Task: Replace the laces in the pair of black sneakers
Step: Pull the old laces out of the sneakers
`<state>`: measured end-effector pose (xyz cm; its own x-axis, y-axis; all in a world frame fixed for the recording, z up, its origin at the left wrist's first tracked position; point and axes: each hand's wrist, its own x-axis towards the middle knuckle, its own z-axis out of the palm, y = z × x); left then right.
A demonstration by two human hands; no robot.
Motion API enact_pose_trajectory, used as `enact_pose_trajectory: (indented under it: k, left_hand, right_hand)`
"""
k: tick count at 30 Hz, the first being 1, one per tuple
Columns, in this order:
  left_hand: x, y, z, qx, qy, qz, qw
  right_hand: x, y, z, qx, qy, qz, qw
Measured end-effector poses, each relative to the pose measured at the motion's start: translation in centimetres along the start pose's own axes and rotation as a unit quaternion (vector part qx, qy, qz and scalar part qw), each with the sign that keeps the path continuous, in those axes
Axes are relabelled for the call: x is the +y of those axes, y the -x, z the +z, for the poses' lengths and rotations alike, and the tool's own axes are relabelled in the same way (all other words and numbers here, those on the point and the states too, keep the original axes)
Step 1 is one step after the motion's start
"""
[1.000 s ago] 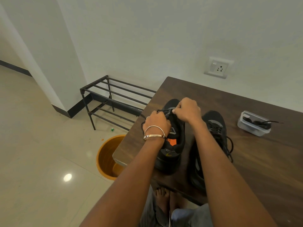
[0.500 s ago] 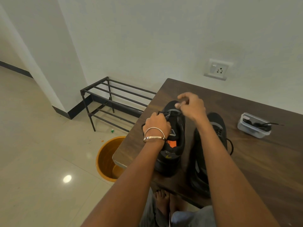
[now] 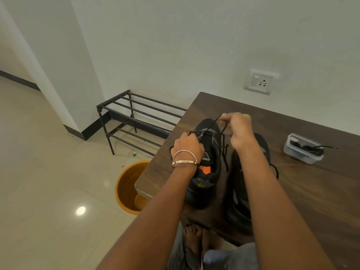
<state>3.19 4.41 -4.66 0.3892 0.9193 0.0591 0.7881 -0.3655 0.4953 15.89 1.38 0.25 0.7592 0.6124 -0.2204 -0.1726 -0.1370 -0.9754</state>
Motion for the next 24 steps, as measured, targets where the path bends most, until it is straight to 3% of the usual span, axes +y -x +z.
enact_pose_trajectory:
  k: [2, 3, 5, 7, 9, 10, 12, 14, 16, 18, 24]
  left_hand:
    - [0.0, 0.0, 0.0, -0.001, 0.0, 0.001, 1.0]
    - [0.0, 0.0, 0.0, -0.002, 0.0, 0.002, 1.0]
    - [-0.1, 0.0, 0.0, -0.004, 0.003, 0.001, 1.0]
    - [0.0, -0.1, 0.0, -0.003, 0.006, 0.0, 1.0]
    - [0.0, 0.0, 0.0, -0.005, 0.006, 0.001, 1.0]
    - [0.0, 0.0, 0.0, -0.006, 0.005, 0.003, 1.0]
    - [0.0, 0.0, 0.0, -0.003, 0.004, 0.004, 1.0]
    - [0.0, 0.0, 0.0, -0.002, 0.003, 0.003, 1.0]
    - [0.0, 0.1, 0.0, -0.001, 0.003, 0.004, 1.0]
    - [0.0, 0.1, -0.1, 0.002, 0.005, 0.005, 1.0]
    - [0.1, 0.1, -0.2, 0.001, 0.008, 0.003, 1.0]
  right_hand:
    - [-0.7, 0.3, -0.7, -0.012, -0.206, 0.071, 0.976]
    - [-0.8, 0.1, -0.9, -0.021, -0.254, 0.098, 0.962]
    - [-0.6, 0.0, -0.9, -0.028, -0.241, 0.104, 0.965]
    - [-0.2, -0.3, -0.6, -0.014, -0.128, 0.029, 0.991]
    - [0.5, -0.8, -0.1, -0.029, 0.108, -0.098, 0.989]
    - [1.0, -1.1, 0.2, -0.045, 0.246, -0.143, 0.958]
    - [2.2, -1.6, 1.0, -0.078, 0.473, -0.174, 0.86]
    - [3.1, -1.5, 1.8, -0.092, 0.581, -0.174, 0.79]
    - [3.5, -1.6, 2.3, -0.065, 0.607, -0.192, 0.769]
    - [3.8, -1.7, 2.5, -0.034, 0.591, -0.211, 0.778]
    - [3.1, -2.0, 1.6, -0.051, 0.456, -0.123, 0.88]
